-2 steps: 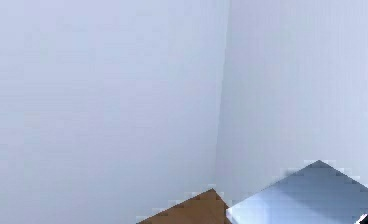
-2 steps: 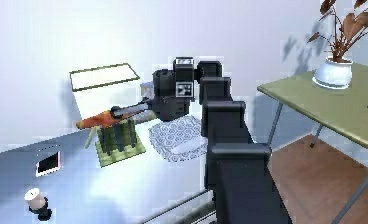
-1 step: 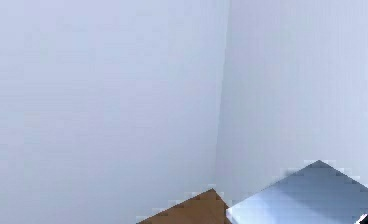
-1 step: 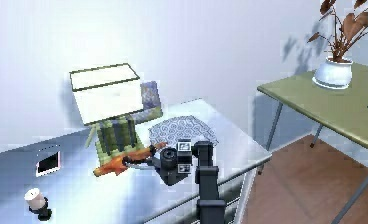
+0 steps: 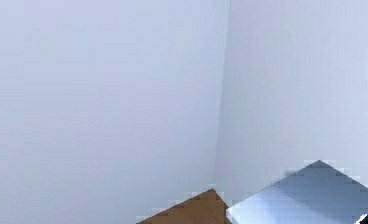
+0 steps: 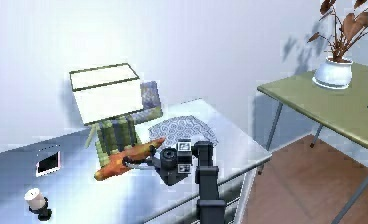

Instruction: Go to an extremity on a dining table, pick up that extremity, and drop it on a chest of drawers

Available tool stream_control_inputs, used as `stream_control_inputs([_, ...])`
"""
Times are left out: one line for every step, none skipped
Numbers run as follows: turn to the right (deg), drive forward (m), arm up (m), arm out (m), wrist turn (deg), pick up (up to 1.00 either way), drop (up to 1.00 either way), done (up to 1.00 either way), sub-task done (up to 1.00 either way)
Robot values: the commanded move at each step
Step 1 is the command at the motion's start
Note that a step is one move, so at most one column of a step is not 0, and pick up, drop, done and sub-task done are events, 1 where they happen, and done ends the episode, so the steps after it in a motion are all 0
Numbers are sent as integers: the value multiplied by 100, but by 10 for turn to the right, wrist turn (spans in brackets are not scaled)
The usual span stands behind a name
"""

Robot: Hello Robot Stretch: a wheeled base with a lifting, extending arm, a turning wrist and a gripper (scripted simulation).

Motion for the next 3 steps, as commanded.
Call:
stream_control_inputs([0,0,10,0,0,0,0,0,0])
stream_control_inputs([0,0,0,-8,0,0,0,0,0])
stream_control_inputs([0,0,0,0,0,0,0,100,0])
